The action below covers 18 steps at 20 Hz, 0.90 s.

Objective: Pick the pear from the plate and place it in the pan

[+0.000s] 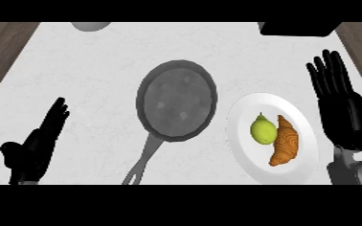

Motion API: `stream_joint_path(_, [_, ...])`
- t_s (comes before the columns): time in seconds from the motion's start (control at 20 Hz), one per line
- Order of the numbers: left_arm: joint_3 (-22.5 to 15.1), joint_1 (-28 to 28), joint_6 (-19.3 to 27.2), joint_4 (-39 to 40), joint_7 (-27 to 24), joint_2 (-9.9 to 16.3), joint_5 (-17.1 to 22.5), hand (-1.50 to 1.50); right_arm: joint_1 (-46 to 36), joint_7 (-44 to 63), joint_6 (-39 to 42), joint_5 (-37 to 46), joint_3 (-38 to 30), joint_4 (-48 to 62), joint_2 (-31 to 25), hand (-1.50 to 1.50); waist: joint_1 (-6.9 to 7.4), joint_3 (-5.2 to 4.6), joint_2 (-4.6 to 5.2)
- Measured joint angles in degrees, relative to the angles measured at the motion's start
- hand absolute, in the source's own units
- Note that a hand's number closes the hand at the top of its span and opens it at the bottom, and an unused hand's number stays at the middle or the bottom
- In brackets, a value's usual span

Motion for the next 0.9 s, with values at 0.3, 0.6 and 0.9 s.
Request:
stream_joint_path(0.3, [2.6, -4.9, 2.6, 3.0, 7.3, 3.5, -2.4, 0.00, -9.1, 8.7, 6.4, -7.5, 0.1, 9.1, 0.4, -1.50, -0.10, 0.59, 0.67])
stream_joint_path(0.6, [3.2, -5.1, 3.4, 5.2, 10.2, 4.8, -2.9, 0.00, -6.1, 11.2, -5.4, 0.1, -3.6, 15.5, -2.4, 1.50, -1.95, 0.32, 1.14])
stream_joint_path(0.9, [4.1, -9.1, 2.6, 8.5, 14.7, 2.8, -6.1, 0.00, -2.7, 11.1, -9.0, 2.1, -4.6, 14.3, 0.6, -1.50, -1.88, 0.58, 0.41])
